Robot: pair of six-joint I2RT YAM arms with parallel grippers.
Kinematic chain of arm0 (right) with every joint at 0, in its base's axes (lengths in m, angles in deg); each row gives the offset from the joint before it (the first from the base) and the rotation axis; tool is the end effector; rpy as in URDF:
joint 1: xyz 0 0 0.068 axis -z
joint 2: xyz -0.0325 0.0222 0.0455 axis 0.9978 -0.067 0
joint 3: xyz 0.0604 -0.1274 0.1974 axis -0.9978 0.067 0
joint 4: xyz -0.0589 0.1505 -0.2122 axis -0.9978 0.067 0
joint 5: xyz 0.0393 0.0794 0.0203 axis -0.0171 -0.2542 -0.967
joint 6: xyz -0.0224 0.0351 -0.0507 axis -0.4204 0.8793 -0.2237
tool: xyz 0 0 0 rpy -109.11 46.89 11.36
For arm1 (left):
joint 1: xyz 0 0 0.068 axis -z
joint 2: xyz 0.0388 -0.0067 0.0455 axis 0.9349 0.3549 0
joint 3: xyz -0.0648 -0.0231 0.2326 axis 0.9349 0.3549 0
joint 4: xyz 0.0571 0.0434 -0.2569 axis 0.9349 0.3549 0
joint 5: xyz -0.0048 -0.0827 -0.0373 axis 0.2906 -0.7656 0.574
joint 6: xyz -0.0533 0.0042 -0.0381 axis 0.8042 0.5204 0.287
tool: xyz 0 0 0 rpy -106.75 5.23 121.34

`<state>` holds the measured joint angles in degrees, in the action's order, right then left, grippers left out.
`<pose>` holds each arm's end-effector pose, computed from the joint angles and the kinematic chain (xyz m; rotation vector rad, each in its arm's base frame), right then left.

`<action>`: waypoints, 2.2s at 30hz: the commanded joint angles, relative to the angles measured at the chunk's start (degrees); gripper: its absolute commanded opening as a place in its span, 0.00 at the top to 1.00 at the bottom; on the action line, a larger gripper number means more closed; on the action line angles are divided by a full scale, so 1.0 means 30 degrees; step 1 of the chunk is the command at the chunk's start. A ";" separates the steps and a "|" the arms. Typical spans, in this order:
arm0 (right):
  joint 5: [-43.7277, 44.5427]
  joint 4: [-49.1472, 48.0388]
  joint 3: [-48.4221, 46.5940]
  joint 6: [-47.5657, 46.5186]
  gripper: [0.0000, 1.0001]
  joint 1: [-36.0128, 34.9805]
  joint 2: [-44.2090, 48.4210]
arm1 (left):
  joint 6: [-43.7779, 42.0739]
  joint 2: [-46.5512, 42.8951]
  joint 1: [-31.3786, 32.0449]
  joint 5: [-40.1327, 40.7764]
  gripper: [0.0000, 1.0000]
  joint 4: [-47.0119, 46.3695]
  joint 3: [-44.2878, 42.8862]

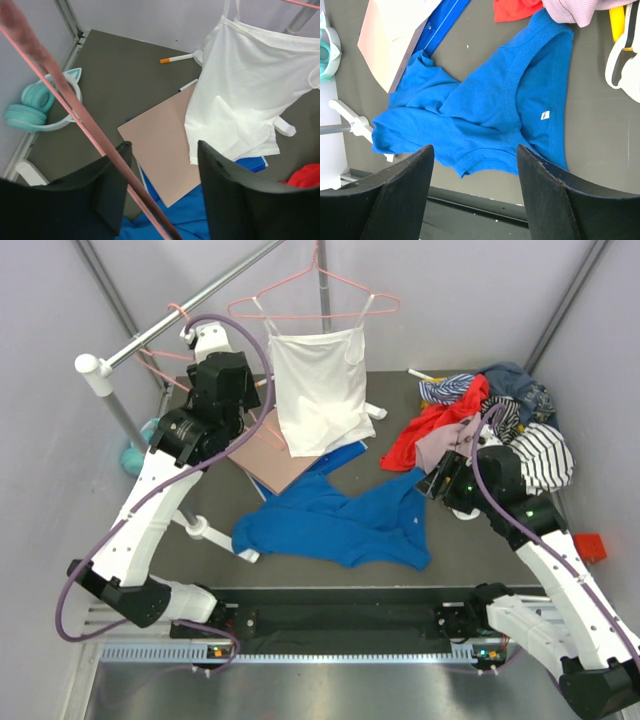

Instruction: Place the tank top on the hanger

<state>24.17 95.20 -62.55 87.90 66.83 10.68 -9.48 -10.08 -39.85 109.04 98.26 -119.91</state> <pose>0.1953 0.0728 0.2884 0.3516 2.2606 0.6379 0.2709 -0.1146 0.4469 -0.3131 1.8543 0.0721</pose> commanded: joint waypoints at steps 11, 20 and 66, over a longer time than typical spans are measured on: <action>-0.0084 -0.1967 0.0037 0.0080 0.33 -0.0059 -0.0555 | -0.0198 -0.2090 -0.0032 -0.1845 1.00 -0.3569 0.1077; -0.0260 -0.2318 0.0095 -0.0125 0.33 -0.0030 -0.1141 | -0.3185 -0.2295 -0.0061 -0.2661 1.00 -0.6293 0.1047; -1.6578 -0.7887 -0.8987 -1.3537 0.38 -0.0880 -0.6326 | -0.5473 -0.0977 0.0026 -2.9736 1.00 0.1439 0.2219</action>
<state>-21.20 72.40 -88.26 50.59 65.21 -6.55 -25.40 -13.14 -39.91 25.65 103.35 -110.92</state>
